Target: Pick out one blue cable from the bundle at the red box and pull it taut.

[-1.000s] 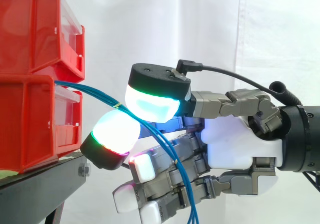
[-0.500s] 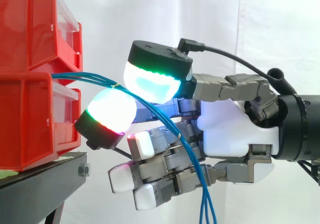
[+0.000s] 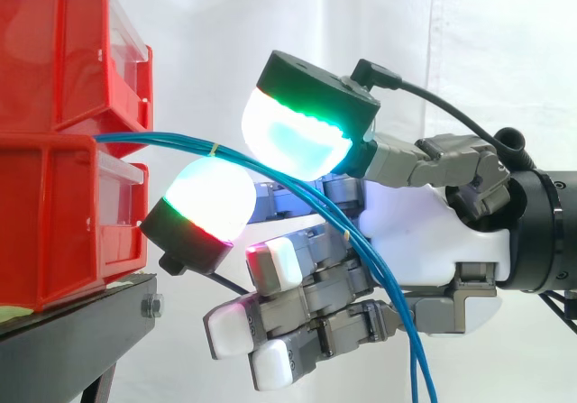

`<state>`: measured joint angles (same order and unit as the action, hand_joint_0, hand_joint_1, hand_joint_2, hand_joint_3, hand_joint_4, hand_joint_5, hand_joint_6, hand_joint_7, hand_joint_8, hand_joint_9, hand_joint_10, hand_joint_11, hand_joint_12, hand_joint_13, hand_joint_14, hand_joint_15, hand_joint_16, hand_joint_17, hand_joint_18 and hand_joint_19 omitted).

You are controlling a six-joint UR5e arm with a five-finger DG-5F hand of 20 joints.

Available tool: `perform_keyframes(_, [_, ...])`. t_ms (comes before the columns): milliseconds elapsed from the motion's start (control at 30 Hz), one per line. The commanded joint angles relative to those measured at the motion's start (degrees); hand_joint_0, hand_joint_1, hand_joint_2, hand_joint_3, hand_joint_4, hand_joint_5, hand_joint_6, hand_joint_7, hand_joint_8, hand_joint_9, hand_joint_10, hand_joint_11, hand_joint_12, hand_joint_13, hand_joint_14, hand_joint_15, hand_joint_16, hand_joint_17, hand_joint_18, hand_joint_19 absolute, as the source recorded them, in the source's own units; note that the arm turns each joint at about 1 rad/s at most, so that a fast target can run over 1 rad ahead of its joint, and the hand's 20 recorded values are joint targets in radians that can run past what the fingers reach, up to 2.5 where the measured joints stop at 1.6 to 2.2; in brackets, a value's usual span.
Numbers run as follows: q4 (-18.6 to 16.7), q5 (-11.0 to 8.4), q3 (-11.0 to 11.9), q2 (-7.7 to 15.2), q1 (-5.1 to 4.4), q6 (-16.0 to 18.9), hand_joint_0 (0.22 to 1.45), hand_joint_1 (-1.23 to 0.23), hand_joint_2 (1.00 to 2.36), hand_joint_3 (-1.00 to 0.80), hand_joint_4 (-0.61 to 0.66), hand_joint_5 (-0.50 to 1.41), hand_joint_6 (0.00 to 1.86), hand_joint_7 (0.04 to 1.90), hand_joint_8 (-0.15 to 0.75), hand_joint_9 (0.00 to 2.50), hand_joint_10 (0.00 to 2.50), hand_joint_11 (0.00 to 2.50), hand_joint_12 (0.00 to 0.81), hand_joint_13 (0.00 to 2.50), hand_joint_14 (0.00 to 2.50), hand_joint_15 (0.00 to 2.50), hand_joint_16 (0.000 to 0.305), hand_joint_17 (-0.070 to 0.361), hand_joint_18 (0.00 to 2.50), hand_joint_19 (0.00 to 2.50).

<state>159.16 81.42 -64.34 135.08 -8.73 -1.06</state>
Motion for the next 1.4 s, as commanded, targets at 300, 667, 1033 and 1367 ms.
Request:
perform_keyframes(300, [0.7, 0.05, 0.0, 0.0, 0.2, 0.2, 0.64, -0.82, 1.02, -0.22, -0.12, -0.11, 0.94, 0.86, 0.278, 1.1, 0.03, 0.76, 0.321, 0.87, 0.02, 0.45, 0.049, 0.109, 0.79, 0.55])
perform_keyframes(667, [2.0, 1.37, 0.0, 0.0, 0.64, 0.4, 0.66, -0.84, 1.02, -0.18, -0.19, -0.11, 0.96, 0.89, 0.285, 1.1, 0.03, 0.76, 0.327, 0.88, 0.02, 0.44, 0.048, 0.108, 0.83, 0.55])
perform_keyframes(1033, [3.3, 2.87, 0.0, -0.3, 1.08, 0.4, 0.58, -0.74, 1.0, -0.2, -0.09, -0.09, 0.91, 0.84, 0.334, 1.14, 0.02, 0.63, 0.392, 0.92, 0.01, 0.39, 0.062, 0.139, 0.91, 0.5])
perform_keyframes(1367, [7.4, 2.95, -0.1, -2.2, 1.34, 0.4, 0.57, -0.66, 1.01, -0.23, 0.0, -0.1, 0.9, 0.84, 0.343, 1.13, 0.02, 0.65, 0.395, 0.9, 0.01, 0.4, 0.062, 0.139, 0.88, 0.52])
